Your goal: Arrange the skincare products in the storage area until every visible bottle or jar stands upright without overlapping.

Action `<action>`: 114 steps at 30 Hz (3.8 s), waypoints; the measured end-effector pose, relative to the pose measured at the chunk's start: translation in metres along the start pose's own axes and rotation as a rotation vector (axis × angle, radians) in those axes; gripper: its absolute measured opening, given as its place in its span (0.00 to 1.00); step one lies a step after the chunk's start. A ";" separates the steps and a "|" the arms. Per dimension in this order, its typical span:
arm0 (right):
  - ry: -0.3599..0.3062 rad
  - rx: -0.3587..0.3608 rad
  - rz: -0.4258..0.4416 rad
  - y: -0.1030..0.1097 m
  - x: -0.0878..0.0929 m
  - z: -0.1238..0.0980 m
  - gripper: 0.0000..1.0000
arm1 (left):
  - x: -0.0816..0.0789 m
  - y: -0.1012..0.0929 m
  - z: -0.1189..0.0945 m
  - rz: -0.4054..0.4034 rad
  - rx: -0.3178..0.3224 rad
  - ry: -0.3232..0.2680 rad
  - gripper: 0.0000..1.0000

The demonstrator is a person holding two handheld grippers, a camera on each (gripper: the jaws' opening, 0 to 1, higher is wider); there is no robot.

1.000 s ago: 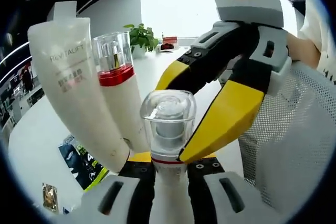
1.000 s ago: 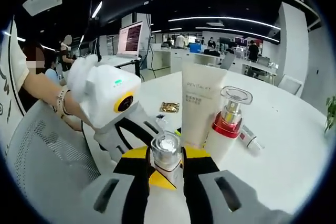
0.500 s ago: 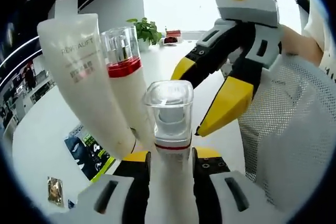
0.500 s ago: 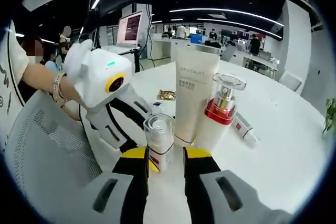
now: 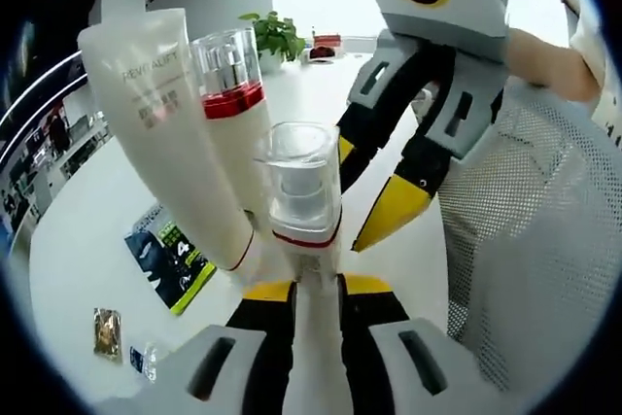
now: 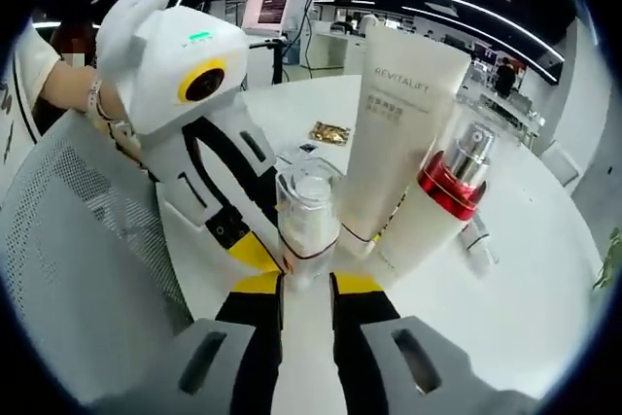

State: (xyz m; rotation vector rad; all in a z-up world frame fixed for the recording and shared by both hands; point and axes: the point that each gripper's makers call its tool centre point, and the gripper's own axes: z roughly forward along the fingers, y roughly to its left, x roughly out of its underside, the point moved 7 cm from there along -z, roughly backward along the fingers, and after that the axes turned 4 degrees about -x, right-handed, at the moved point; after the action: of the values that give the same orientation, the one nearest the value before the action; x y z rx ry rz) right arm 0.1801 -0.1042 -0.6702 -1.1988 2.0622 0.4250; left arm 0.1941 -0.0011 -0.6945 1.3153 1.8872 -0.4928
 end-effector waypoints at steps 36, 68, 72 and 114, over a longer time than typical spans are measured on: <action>0.035 0.007 0.011 -0.024 0.002 0.019 0.10 | 0.000 0.009 0.009 -0.040 -0.023 -0.032 0.16; 0.025 0.027 0.009 -0.030 0.000 0.014 0.09 | -0.004 0.009 0.007 -0.012 -0.007 -0.052 0.28; 0.025 0.028 0.011 -0.032 0.002 0.005 0.11 | -0.005 0.011 0.000 -0.011 -0.016 -0.059 0.29; 0.111 0.223 0.053 -0.108 0.019 -0.035 0.76 | -0.020 0.013 -0.091 -0.205 -0.205 -0.132 0.60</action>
State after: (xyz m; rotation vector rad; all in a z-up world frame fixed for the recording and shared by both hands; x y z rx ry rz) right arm 0.2513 -0.1924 -0.6527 -1.0568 2.1751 0.1498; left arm 0.1757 0.0534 -0.6207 0.9397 1.9152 -0.4639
